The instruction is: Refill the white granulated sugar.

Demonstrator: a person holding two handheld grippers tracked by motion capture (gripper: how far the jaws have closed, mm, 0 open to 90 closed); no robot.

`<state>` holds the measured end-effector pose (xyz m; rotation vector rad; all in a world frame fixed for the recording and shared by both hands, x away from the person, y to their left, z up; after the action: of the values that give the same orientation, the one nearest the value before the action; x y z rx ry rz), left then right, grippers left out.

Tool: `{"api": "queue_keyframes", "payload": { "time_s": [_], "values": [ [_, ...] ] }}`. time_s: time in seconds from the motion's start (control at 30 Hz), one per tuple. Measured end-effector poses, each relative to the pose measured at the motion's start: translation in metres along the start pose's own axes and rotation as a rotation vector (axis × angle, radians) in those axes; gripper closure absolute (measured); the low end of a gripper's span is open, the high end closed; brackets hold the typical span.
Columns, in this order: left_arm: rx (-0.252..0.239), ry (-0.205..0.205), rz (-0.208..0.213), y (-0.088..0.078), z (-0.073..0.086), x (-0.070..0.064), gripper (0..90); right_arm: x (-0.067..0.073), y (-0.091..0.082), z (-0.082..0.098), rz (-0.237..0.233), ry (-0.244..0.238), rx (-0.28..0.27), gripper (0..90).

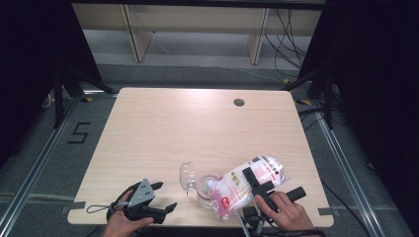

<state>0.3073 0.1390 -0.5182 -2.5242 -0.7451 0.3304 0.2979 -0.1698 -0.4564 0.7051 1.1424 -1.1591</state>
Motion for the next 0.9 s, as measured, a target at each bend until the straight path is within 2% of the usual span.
{"api": "queue_keyframes", "payload": {
  "time_s": [0.13,0.2,0.23,0.83,0.9],
  "values": [
    [-0.001,0.006,-0.001,-0.0003,-0.0002,0.0003,17.9,0.0,-0.0003,0.0001,0.003,0.001,-0.001,47.3],
    [-0.001,0.006,-0.001,-0.0002,-0.0001,0.0003,17.9,-0.0014,-0.0005,0.0005,0.002,-0.015,0.0,47.3],
    [-0.001,0.005,0.0,-0.0001,-0.0001,0.0003,17.9,-0.0003,-0.0005,0.0008,0.001,-0.002,0.002,47.4],
    [-0.001,0.0,-0.001,0.0,0.0001,0.0001,17.9,-0.0006,-0.0006,0.0015,0.001,-0.001,-0.002,47.8],
    [-0.001,0.0,-0.001,0.0002,0.0001,0.0001,17.9,-0.002,0.0003,0.0012,0.003,-0.017,-0.013,47.8]
  ]
}}
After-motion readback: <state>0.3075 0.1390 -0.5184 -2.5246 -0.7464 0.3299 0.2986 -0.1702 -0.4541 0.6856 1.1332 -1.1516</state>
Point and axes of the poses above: each handheld gripper's, and its own axes: y roughly forward along the jaws, z roughly out of its underside, x roughly to its left, the point moved 4 cm from there along y, roughly forward along the jaws, and after that the axes turned 6 degrees about z, right-handed, at the moved point
